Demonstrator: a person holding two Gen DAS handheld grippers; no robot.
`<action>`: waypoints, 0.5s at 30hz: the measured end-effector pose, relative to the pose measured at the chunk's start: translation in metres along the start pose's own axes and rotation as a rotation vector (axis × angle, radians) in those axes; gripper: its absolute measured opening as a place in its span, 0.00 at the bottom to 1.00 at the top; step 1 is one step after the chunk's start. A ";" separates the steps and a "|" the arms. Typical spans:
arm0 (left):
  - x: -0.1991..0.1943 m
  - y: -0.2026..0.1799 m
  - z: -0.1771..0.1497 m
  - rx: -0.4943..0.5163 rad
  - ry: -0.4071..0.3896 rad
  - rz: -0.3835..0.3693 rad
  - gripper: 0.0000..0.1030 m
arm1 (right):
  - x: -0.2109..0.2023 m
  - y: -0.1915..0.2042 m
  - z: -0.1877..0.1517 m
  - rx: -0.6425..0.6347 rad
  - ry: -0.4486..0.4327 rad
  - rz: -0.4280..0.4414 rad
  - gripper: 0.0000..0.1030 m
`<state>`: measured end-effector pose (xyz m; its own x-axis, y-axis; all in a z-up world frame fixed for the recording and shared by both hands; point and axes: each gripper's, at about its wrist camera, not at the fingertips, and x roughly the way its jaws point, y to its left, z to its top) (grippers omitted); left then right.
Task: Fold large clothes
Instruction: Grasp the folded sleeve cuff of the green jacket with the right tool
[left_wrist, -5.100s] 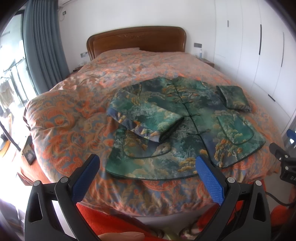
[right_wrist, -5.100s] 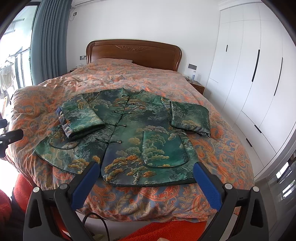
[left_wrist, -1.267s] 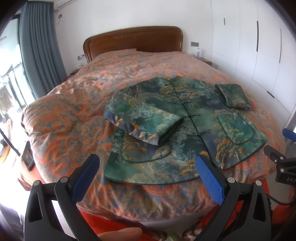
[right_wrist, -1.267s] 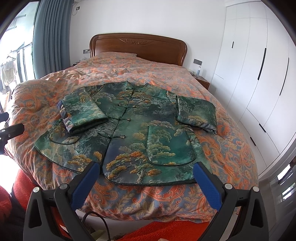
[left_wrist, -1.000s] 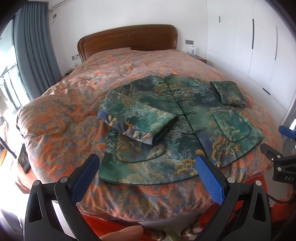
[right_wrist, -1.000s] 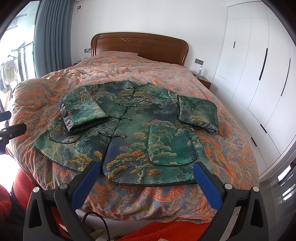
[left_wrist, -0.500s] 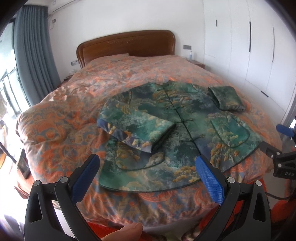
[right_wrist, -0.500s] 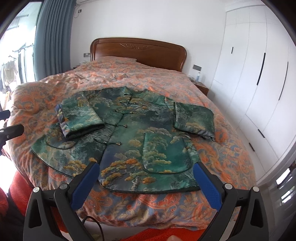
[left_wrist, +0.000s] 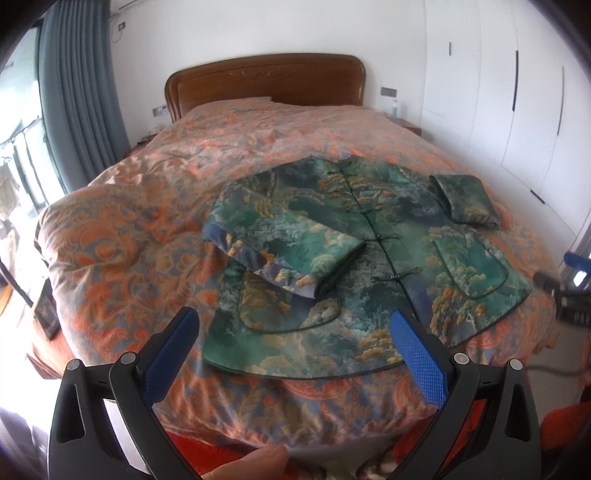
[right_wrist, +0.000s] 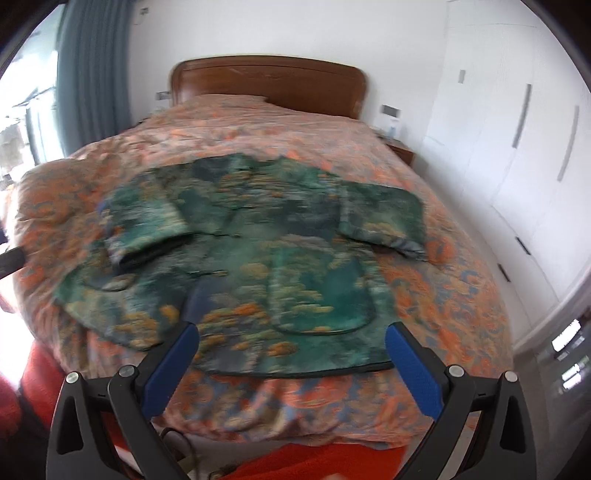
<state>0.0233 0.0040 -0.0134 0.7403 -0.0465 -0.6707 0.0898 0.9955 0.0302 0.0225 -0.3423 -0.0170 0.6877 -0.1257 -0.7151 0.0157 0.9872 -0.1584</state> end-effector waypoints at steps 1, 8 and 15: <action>0.001 0.001 -0.001 -0.004 0.004 -0.001 1.00 | 0.003 -0.008 0.003 0.011 -0.002 -0.023 1.00; 0.004 0.012 -0.004 -0.060 0.038 -0.014 1.00 | 0.059 -0.058 0.055 -0.012 -0.058 -0.106 1.00; -0.007 0.021 -0.009 -0.085 0.031 0.024 1.00 | 0.195 -0.082 0.131 0.005 0.045 -0.046 1.00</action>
<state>0.0137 0.0257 -0.0147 0.7203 -0.0211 -0.6933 0.0140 0.9998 -0.0158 0.2504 -0.4353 -0.0544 0.6525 -0.1749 -0.7373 0.0501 0.9808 -0.1884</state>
